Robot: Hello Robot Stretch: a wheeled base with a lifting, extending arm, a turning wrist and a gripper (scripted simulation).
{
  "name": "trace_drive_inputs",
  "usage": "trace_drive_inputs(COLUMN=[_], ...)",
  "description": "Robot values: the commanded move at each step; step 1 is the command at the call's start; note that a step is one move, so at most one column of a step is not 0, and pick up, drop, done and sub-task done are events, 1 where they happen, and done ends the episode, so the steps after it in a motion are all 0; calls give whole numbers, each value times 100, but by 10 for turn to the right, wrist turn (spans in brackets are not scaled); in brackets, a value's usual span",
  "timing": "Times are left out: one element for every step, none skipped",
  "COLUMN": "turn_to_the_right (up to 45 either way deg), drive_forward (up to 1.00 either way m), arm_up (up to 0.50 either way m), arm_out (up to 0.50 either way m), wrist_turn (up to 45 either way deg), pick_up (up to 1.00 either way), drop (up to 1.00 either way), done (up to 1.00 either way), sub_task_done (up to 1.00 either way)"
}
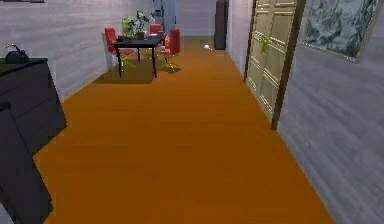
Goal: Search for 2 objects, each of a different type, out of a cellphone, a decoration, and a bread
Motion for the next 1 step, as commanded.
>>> trace_drive_inputs(turn_to_the_right=[-60], drive_forward=[0], arm_up=[0], arm_out=[0], wrist_turn=[0], pick_up=[0], drop=[0], done=[0], sub_task_done=[0])
